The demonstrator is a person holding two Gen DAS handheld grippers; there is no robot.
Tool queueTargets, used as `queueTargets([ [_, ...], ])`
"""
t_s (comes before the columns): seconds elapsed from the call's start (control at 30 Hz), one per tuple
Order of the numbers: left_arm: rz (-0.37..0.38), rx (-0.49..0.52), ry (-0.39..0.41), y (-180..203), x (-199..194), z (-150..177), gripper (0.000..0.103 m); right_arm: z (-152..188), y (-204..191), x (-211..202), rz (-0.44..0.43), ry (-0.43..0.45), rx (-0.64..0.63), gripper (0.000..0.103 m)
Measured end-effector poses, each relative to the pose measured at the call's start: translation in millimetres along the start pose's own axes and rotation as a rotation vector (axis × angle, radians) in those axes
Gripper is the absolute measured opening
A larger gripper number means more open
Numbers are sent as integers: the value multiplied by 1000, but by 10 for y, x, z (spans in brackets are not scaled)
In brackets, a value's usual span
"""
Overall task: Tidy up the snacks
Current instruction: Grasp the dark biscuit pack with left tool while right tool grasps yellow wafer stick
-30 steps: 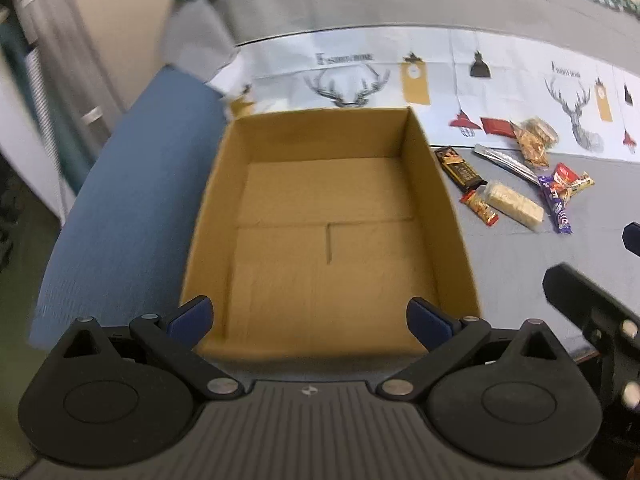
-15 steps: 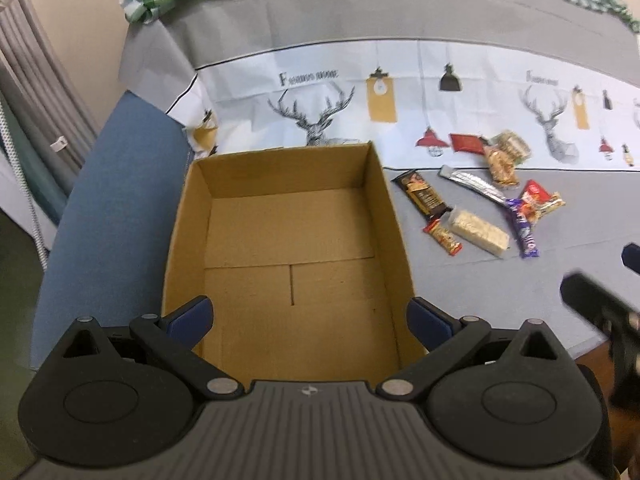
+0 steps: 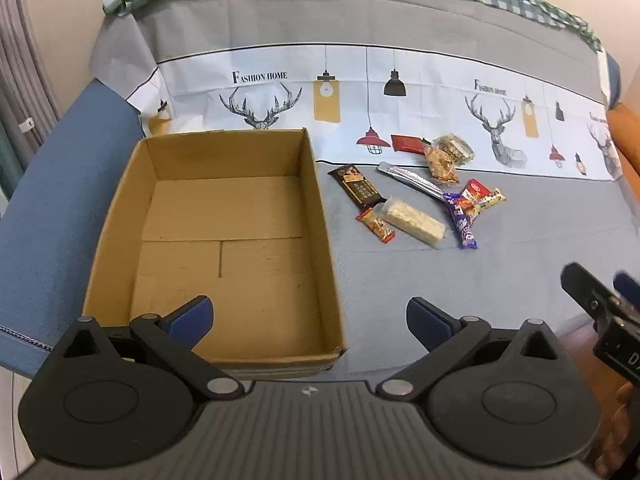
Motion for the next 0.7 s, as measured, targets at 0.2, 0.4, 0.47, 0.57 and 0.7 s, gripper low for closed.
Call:
queueTargets([
  [0.2,-42,32,-8,287,537,-545,103,-13,446,487,106,7,112,103],
  [0.4,-27,133,-61,753,1661,-1149,103,-85,831,1577,230,2,214,103],
  [0.47,-33,133,-109,850,2119,-1295,103,-52,941,1974,259,-12,244,102],
  [0.57,-46,82,-158,840,2738,-1438,103,52,1082,2587,277,-62,292,102],
  [0.7,-105,-11,-197,704,3420,-1571,103,260,1203,3203,290,-143,358,102],
])
Point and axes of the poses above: each gripper's, at about its wrist camera, not at the fingertips, and x roughly the way its jaws point, y to its right, z to its underside, the point moved 8 cm from there along x, roughly the way its jaws point, and after that the axes turned 7 degrees about z, right-handed, at the moved point
